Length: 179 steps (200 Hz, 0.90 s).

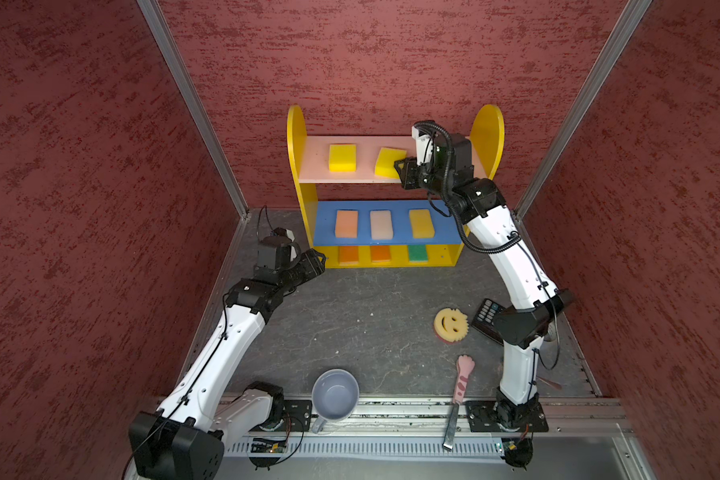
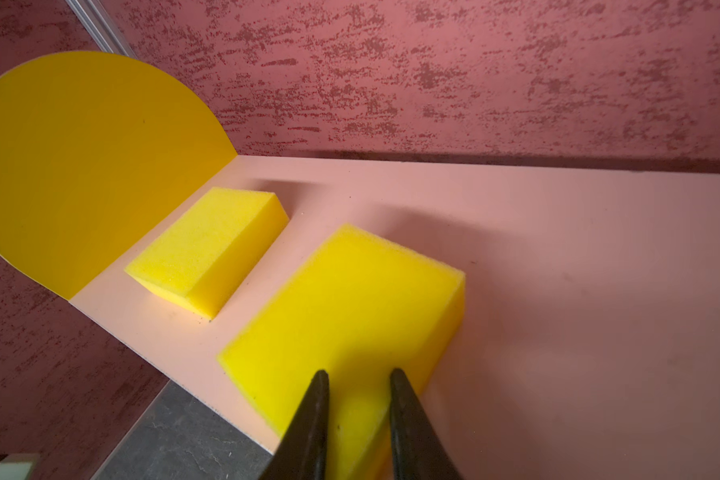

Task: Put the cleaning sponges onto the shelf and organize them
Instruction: 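Open the right gripper and push the sponge square beside the first sponge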

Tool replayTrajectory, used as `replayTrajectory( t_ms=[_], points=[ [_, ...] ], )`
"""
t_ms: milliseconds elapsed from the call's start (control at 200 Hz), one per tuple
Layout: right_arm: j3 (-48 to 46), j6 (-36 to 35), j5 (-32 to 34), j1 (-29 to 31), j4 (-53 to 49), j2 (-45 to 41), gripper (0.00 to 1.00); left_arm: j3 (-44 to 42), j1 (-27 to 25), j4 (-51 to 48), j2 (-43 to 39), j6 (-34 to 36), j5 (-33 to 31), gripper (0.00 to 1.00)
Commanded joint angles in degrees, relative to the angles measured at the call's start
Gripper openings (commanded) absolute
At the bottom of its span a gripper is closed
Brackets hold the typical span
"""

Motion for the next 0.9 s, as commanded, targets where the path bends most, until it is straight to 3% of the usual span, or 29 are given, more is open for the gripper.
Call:
replayTrajectory(
  t_ms=[0, 506, 761, 892],
  points=[
    [1.4, -2.2, -2.0, -0.2, 0.2, 1.6, 0.24, -0.5, 0.4, 0.8, 0.0, 0.0, -0.1, 0.7],
    [3.0, -7.9, -2.6, -0.5, 3.6, 4.7, 0.21, -0.4, 0.4, 1.2, 1.1, -0.2, 0.6, 0.7],
    [3.0, -8.6, -1.3, -0.5, 3.3, 3.6, 0.39, -0.2, 0.2, 1.9, 2.0, -0.4, 1.0, 0.7],
    [3.0, -8.6, -0.5, -0.5, 3.6, 2.7, 0.41, -0.6, -0.3, 2.6, 2.6, -0.8, 1.1, 0.71]
  ],
)
